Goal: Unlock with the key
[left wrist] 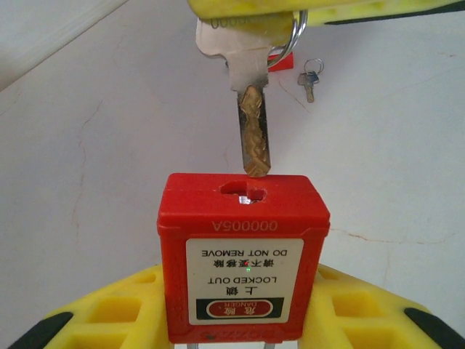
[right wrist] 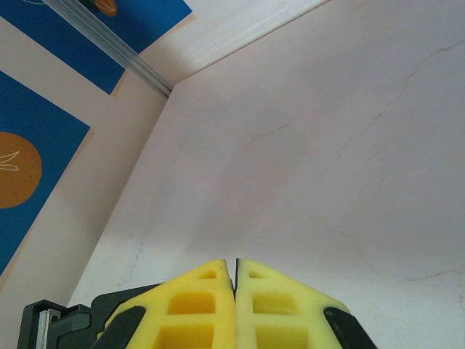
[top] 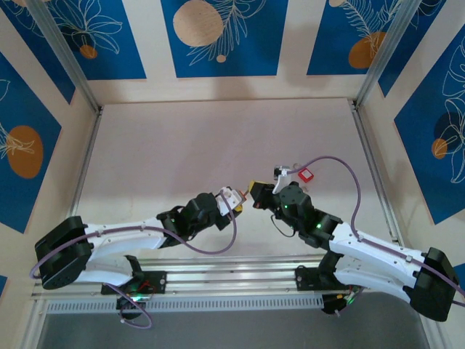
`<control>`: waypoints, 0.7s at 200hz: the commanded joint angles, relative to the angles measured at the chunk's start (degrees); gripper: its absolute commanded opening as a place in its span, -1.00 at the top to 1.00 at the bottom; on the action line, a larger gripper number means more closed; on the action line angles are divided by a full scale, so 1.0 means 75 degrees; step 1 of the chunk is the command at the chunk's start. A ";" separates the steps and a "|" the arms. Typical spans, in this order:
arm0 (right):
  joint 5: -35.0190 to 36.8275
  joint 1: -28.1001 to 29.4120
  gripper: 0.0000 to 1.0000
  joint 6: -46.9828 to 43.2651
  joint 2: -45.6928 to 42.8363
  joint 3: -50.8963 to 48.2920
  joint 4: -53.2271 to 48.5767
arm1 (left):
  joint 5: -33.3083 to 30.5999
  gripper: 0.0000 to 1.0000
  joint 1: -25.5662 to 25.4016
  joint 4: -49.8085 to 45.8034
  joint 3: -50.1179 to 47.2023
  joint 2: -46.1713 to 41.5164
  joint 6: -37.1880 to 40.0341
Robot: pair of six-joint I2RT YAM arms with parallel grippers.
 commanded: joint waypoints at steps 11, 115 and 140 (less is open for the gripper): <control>-0.0055 0.0087 1.00 0.0055 -0.0012 0.0159 0.0374 | 0.0083 0.53 -0.0025 0.0330 -0.0025 -0.0123 -0.0159; 0.0101 0.0355 1.00 -0.0179 0.0094 0.0142 0.0195 | 0.0388 0.53 -0.0024 0.0128 0.0239 -0.0328 -0.0285; 0.0092 0.0396 1.00 -0.0237 0.0062 0.0113 0.0129 | 0.0382 0.54 -0.0012 0.0096 0.0298 -0.0402 -0.0299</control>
